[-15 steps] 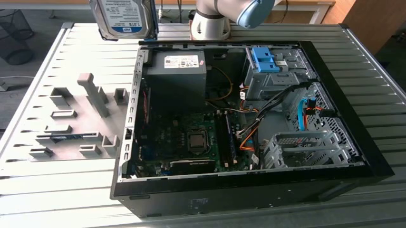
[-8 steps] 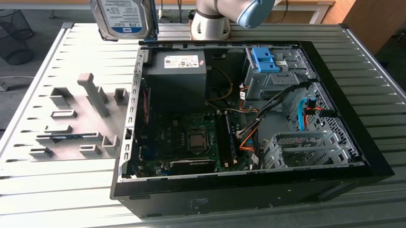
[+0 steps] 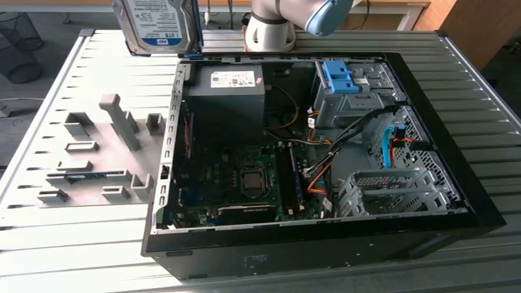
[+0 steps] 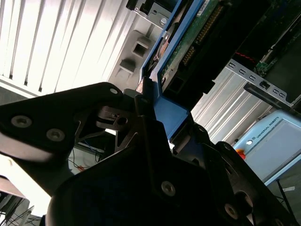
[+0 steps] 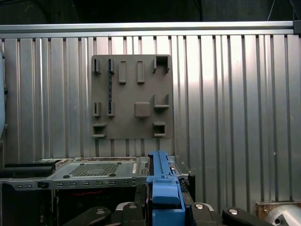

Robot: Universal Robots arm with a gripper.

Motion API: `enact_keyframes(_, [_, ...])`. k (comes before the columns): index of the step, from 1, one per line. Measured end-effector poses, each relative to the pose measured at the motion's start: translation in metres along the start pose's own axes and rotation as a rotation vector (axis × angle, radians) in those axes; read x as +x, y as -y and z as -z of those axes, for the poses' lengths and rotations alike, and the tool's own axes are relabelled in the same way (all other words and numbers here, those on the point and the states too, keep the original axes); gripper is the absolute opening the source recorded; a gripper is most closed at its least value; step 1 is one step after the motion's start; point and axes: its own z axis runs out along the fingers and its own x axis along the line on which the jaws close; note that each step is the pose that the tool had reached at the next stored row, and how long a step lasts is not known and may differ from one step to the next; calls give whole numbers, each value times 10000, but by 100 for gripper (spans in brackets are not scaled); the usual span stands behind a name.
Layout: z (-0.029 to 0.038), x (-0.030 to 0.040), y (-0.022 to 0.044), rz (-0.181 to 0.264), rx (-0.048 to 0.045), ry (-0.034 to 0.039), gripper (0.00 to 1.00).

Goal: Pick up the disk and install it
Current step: 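Pick up the disk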

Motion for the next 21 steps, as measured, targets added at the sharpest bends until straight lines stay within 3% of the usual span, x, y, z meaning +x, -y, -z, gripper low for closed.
enact_keyframes(10, [1, -1, 60, 1, -1, -1, 37])
enact_keyframes(21, [0, -2, 71, 1, 0, -1, 37])
